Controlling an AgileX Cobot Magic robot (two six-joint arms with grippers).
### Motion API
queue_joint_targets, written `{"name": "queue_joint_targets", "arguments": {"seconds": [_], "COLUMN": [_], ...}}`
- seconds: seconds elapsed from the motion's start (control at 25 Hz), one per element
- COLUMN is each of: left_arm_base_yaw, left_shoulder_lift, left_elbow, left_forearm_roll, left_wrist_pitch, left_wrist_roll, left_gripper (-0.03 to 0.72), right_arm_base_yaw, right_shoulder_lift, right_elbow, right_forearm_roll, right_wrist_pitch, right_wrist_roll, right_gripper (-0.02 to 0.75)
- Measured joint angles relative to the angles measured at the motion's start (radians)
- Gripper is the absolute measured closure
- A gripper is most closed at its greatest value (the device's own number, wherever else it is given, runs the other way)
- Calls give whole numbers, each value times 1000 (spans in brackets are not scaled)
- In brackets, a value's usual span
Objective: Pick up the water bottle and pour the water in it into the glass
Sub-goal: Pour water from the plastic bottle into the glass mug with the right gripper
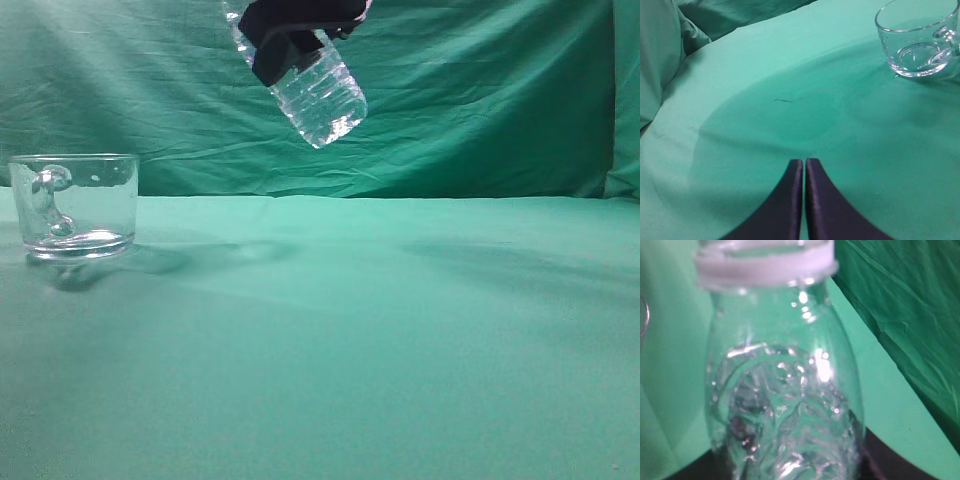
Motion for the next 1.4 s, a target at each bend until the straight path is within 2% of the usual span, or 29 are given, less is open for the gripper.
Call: {"name": "queue_joint_targets", "arguments": {"seconds": [0.2, 0.48, 0.88, 1.12, 1.4], "left_arm_base_yaw": [0, 0, 0, 0, 0], "left_shoulder_lift": [0, 0, 0, 0, 0], "left_elbow": [0, 0, 0, 0, 0], "left_forearm_roll": [0, 0, 0, 0, 0], "left_wrist_pitch": [0, 0, 0, 0, 0], "left_wrist_roll": [0, 0, 0, 0, 0], "left_gripper": [688, 688, 688, 688, 688], "right_arm_base_yaw": [53, 90, 100, 100, 100], "right_shoulder_lift": [98, 200, 268, 282, 282], "right_elbow": [-145, -266, -282, -284, -284], "right_forearm_roll": [-60, -180, -373, -552, -644], "right_wrist_pitch": [81, 87, 74, 55, 44], "right_wrist_roll": [-4, -8, -8, -8, -8], "right_gripper": [405, 405, 405, 405, 405]}}
